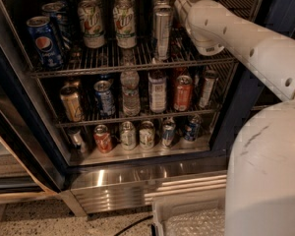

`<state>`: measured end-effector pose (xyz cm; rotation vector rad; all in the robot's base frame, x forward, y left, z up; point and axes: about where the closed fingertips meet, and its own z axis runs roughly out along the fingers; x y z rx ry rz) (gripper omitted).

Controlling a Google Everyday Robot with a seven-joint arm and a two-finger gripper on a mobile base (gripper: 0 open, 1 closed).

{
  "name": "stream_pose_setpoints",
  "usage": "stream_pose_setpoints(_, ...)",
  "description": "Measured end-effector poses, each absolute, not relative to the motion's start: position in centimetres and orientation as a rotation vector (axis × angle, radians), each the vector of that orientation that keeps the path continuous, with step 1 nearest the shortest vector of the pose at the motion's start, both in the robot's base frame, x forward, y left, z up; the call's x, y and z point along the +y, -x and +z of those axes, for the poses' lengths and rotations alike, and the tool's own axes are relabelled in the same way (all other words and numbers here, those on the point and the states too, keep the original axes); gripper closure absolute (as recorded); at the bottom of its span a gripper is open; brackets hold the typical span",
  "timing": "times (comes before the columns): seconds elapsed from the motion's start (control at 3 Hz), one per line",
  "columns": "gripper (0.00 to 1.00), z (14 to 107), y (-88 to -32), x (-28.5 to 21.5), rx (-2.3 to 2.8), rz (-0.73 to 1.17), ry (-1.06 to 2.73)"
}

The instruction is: Pick coke can from top shelf of fridge

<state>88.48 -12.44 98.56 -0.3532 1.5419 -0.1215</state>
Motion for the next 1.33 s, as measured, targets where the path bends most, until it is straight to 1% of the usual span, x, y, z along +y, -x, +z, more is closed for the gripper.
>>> stream_pose_setpoints(0.33, 0.40, 98.56, -88.48, -12.44, 1.542, -0.121, 0.353)
stream_pose_setpoints(0.67, 0.59, 98.56, -88.48, -12.43, 1.542, -0.121, 0.353)
stream_pose_setpoints(1.0, 0.82, 98.56, -88.48, -12.43, 1.542, -0.121, 0.353)
stream_pose_setpoints(1.33, 1.00, 98.58, -88.49, -12.42, 1.542, -0.121, 0.353)
